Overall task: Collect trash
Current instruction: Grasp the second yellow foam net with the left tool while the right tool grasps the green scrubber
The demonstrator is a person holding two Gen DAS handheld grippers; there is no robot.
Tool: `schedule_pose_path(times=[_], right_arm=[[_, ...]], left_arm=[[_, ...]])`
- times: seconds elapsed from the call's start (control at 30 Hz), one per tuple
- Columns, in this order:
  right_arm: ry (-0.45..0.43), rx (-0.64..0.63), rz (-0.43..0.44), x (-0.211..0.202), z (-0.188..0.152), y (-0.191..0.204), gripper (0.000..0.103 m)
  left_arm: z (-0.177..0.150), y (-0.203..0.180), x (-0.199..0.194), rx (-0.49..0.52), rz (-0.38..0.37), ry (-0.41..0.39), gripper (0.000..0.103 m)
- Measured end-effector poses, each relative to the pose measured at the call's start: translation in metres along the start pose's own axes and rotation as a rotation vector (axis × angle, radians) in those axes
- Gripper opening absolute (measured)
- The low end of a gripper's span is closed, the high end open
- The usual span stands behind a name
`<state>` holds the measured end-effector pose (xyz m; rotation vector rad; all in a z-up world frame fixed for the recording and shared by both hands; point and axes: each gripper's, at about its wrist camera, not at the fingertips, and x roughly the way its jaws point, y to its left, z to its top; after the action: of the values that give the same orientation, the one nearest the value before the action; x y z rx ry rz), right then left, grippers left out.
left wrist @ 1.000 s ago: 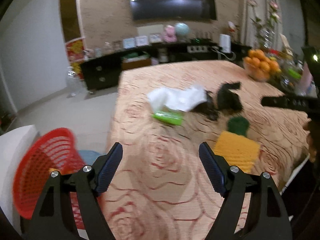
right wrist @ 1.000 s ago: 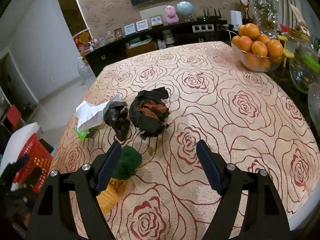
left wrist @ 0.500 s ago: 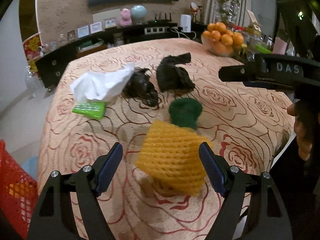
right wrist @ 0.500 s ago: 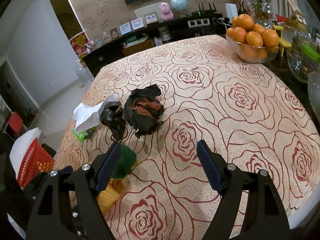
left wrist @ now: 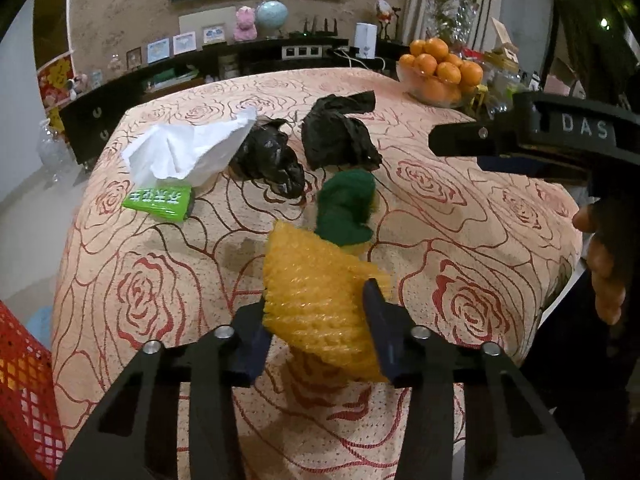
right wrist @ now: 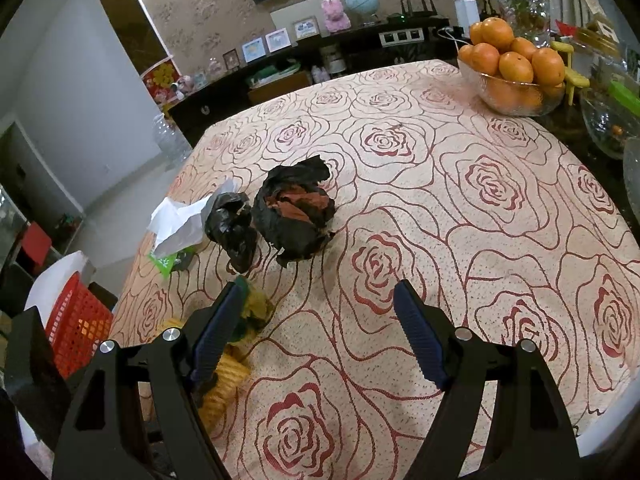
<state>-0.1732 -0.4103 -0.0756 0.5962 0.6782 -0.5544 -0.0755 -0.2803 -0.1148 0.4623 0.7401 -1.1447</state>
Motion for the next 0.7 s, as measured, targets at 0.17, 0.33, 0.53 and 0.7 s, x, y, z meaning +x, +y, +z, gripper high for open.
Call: schedule_pose_path(times=[0.17,0.33,0.53,0.7], right_arm=[[0.004,-0.014,0.008,0.002,-0.002,0.003,0.075],[0.011,-0.038,0.033,0.007,-0.003,0.011,0.075],[0.029,-0.098,0.059,0.016,-0.006,0.029,0.075],[0.031,-0.157,0.068,0.025,-0.010,0.047,0.075]], left_arm=[[0.001,0.007,-0.010,-0.031,0.000,-0.020,0.030],[0.002,0.022,-0.026,-0.081,0.014,-0.049,0.030],[0.003,0.045,-0.050,-0.139,0.092,-0.104,0.030],[0.002,0.066,-0.067,-0.188,0.160,-0.147,0.030]])
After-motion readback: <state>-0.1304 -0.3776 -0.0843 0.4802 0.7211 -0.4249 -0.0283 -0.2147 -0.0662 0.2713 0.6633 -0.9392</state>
